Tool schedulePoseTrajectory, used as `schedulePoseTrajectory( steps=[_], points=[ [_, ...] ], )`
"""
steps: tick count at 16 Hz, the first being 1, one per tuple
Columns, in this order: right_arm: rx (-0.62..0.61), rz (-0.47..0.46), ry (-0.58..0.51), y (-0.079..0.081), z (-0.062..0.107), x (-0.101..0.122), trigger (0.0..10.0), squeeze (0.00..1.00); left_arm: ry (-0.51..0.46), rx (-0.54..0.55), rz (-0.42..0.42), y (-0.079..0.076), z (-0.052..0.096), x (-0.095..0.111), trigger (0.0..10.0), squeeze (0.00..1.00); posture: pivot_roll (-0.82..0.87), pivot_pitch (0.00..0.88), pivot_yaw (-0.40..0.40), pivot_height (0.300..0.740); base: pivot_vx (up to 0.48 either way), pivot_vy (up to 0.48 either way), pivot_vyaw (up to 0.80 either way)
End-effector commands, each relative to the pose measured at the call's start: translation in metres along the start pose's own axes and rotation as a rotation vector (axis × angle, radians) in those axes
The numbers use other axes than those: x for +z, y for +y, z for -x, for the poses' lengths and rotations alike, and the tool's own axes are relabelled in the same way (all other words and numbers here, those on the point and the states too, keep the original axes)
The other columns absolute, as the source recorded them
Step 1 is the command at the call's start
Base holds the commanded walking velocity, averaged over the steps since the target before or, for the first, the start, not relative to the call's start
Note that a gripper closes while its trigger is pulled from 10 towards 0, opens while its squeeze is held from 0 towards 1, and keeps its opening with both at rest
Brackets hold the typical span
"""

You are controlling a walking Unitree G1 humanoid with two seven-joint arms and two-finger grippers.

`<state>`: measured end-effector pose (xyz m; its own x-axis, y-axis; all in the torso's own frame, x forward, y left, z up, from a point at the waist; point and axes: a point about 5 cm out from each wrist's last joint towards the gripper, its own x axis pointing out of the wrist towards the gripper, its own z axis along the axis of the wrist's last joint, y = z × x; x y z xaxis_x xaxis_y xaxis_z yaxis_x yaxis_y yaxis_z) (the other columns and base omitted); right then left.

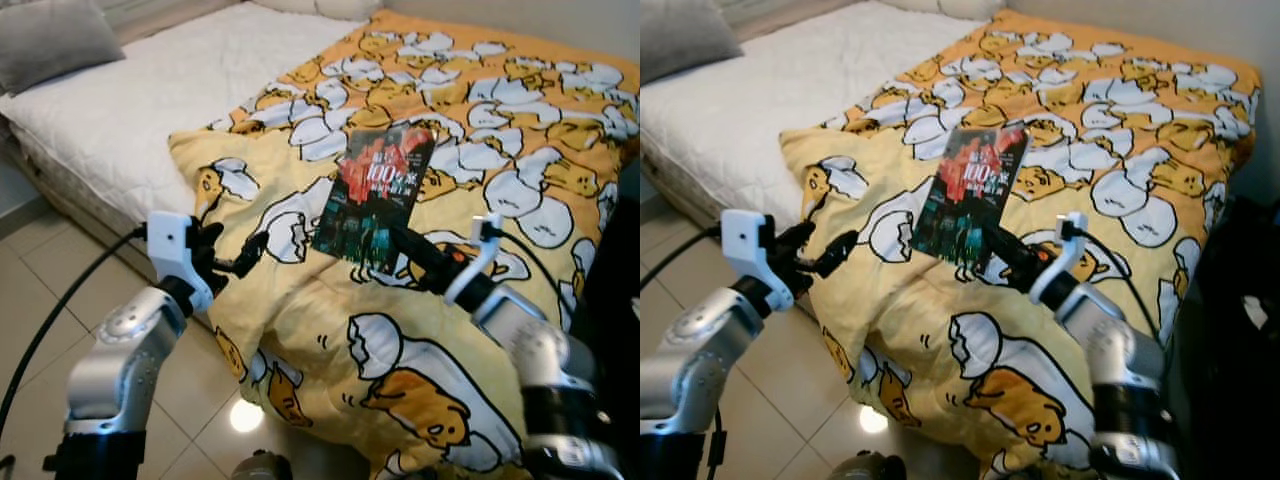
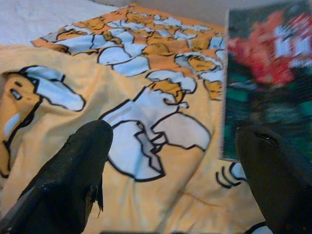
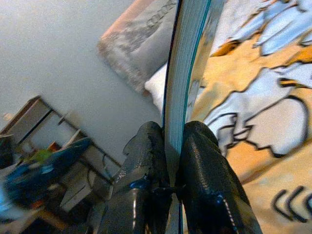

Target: Clean up the room

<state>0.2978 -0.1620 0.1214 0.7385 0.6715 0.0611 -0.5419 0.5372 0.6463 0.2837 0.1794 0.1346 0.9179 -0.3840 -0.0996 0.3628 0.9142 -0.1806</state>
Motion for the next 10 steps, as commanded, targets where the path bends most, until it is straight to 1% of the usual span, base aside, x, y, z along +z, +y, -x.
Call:
schedulePoseTrajectory(
  steps=[1, 2, 3, 4, 5, 6, 7, 8, 9, 10],
  points=[
    [0.152, 0.019, -0.018, 0.022, -0.001, 0.011, 0.0, 0.00, -0.013, -0.012, 0.027, -0.001, -0.005, 0.001, 10.0, 0.00, -0.05, 0.000, 0.038, 0.740, 0.000, 0.000, 0.00],
    [0.244, 0.011, -0.003, 0.034, 0.002, 0.010, 0.0, 0.00, -0.038, -0.062, 0.138, -0.006, -0.011, 0.004, 10.0, 0.00, -0.05, 0.000, 0.035, 0.740, 0.000, 0.000, 0.00],
    [0.299, 0.006, 0.008, 0.041, 0.004, 0.010, 0.0, 0.00, -0.059, -0.103, 0.220, -0.008, -0.013, 0.006, 10.0, 0.00, -0.05, 0.000, 0.033, 0.740, 0.000, 0.000, 0.00],
    [0.373, 0.002, 0.033, 0.051, 0.008, 0.010, 0.0, 0.00, -0.078, -0.174, 0.327, -0.010, -0.017, 0.008, 10.0, 0.00, -0.05, 0.000, 0.033, 0.740, 0.000, 0.000, 0.00],
    [0.438, -0.001, 0.060, 0.058, 0.010, 0.009, 0.0, 0.00, -0.086, -0.264, 0.398, -0.014, -0.020, 0.009, 10.0, 0.00, -0.05, 0.000, 0.035, 0.740, 0.000, 0.000, 0.00],
    [0.490, -0.015, 0.078, 0.064, 0.013, 0.009, 0.0, 0.00, -0.055, -0.358, 0.463, -0.018, -0.020, 0.006, 10.0, 0.00, -0.06, 0.000, 0.042, 0.740, 0.000, 0.000, 0.00],
    [0.509, -0.018, 0.088, 0.066, 0.014, 0.009, 0.0, 0.00, -0.035, -0.394, 0.508, -0.020, -0.020, 0.003, 10.0, 0.00, -0.06, 0.000, 0.042, 0.740, 0.000, 0.000, 0.00],
    [0.534, -0.019, 0.112, 0.069, 0.016, 0.008, 0.0, 0.00, -0.023, -0.441, 0.561, -0.022, -0.021, 0.000, 4.9, 0.00, -0.06, 0.000, 0.046, 0.740, 0.000, 0.000, 0.00],
    [0.551, -0.023, 0.130, 0.072, 0.017, 0.007, 0.0, 0.00, -0.030, -0.500, 0.590, -0.026, -0.019, 0.003, 0.4, 0.00, -0.06, 0.000, 0.047, 0.740, 0.000, 0.000, 0.00],
    [0.554, -0.025, 0.134, 0.073, 0.018, 0.007, 0.0, 0.00, -0.029, -0.524, 0.602, -0.027, -0.019, 0.003, 0.0, 0.00, -0.06, 0.000, 0.047, 0.740, 0.000, 0.000, 0.00]
  ],
)
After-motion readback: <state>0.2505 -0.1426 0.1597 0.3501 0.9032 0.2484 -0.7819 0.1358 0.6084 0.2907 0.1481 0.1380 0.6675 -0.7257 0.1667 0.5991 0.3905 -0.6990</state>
